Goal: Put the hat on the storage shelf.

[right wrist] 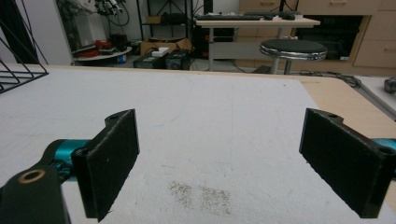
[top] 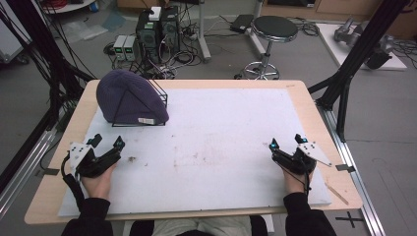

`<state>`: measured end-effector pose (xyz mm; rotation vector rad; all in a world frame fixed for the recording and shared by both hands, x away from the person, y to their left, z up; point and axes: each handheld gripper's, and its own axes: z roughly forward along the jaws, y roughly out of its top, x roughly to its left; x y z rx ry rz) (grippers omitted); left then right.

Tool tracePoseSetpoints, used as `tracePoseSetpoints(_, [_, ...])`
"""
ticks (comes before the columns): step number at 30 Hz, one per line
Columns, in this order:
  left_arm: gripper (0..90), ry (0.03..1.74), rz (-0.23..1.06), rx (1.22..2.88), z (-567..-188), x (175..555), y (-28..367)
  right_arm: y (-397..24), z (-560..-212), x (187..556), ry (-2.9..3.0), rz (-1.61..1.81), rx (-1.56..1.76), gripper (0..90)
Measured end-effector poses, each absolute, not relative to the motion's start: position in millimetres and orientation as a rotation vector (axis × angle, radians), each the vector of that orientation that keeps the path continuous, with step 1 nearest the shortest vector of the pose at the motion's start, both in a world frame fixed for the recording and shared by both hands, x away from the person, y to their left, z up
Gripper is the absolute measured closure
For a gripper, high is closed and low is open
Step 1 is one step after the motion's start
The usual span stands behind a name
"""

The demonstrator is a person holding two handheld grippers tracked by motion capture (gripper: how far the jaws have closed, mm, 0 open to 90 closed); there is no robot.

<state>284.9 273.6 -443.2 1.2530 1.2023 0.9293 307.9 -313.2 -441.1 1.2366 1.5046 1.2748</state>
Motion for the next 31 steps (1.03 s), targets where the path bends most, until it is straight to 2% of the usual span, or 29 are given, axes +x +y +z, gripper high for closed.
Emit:
tracePoseSetpoints(14, [22.4,1.239,0.911,1.209,-444.6,284.5,277.9,-311.0,-442.4,309.4,1.536,1.281,1.236,11.3])
tracePoseSetpoints(31, [22.8,1.233,0.905,1.241,-445.8,286.0,275.1,-310.7,-445.4,312.4,1.567,1.293,1.256,11.3])
